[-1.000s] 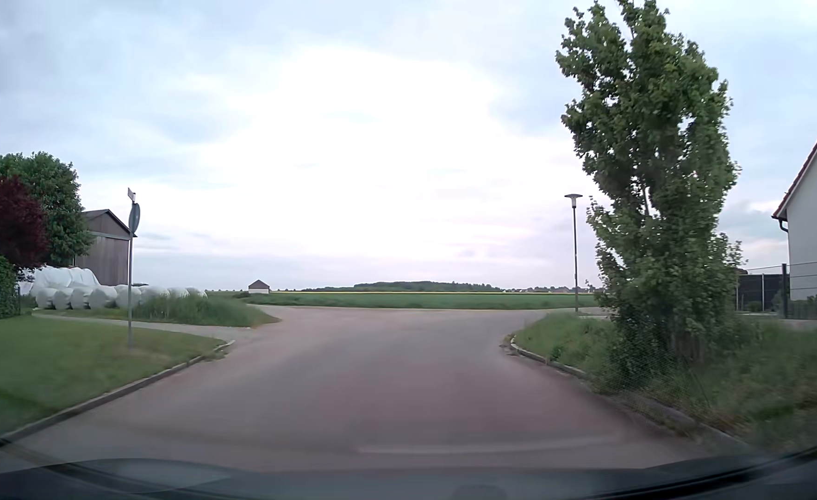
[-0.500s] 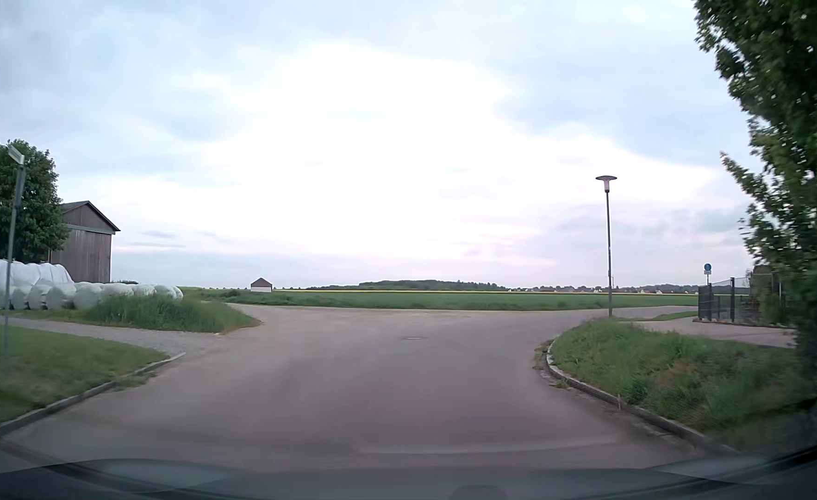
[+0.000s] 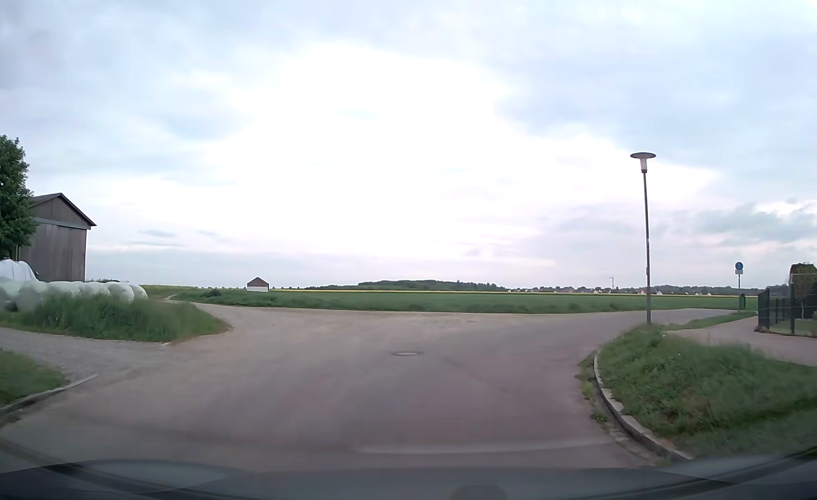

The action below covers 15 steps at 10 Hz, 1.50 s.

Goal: Follow the waypoints while adhering to traffic rules and regulations

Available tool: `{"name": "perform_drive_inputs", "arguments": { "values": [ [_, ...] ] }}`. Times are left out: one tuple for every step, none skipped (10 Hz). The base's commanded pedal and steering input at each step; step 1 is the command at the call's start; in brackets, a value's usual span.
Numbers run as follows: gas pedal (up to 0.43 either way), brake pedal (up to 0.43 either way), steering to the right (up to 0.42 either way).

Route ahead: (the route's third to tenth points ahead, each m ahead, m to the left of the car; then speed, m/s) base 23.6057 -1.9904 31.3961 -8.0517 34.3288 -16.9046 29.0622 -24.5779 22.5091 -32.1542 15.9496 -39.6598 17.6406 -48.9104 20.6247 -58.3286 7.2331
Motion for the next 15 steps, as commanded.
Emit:
{"name": "perform_drive_inputs", "arguments": {
  "values": [
    [0.039, 0.000, 0.031],
    [0.039, 0.000, 0.043],
    [0.039, 0.000, 0.056],
    [0.039, 0.000, 0.069],
    [0.039, 0.000, 0.075],
    [0.039, 0.000, 0.084],
    [0.039, 0.000, 0.095],
    [0.039, 0.000, 0.103],
    [0.039, 0.000, 0.116],
    [0.039, 0.000, 0.126],
    [0.039, 0.000, 0.133],
    [0.039, 0.000, 0.143],
    [0.039, 0.000, 0.149],
    [0.039, 0.000, 0.153],
    [0.039, 0.000, 0.155]
  ]
}}
